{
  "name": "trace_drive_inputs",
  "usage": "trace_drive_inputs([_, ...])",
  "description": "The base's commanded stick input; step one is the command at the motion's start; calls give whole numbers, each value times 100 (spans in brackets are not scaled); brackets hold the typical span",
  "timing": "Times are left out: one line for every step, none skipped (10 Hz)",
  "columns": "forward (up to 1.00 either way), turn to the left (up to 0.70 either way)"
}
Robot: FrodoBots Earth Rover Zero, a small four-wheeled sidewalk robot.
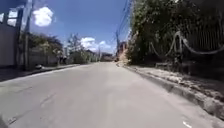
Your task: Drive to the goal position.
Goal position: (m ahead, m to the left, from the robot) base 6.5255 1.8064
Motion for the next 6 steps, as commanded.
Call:
trace_drive_inputs([85,0])
trace_drive_inputs([85,0])
trace_drive_inputs([85,0])
trace_drive_inputs([85,0])
trace_drive_inputs([85,0])
trace_drive_inputs([85,0])
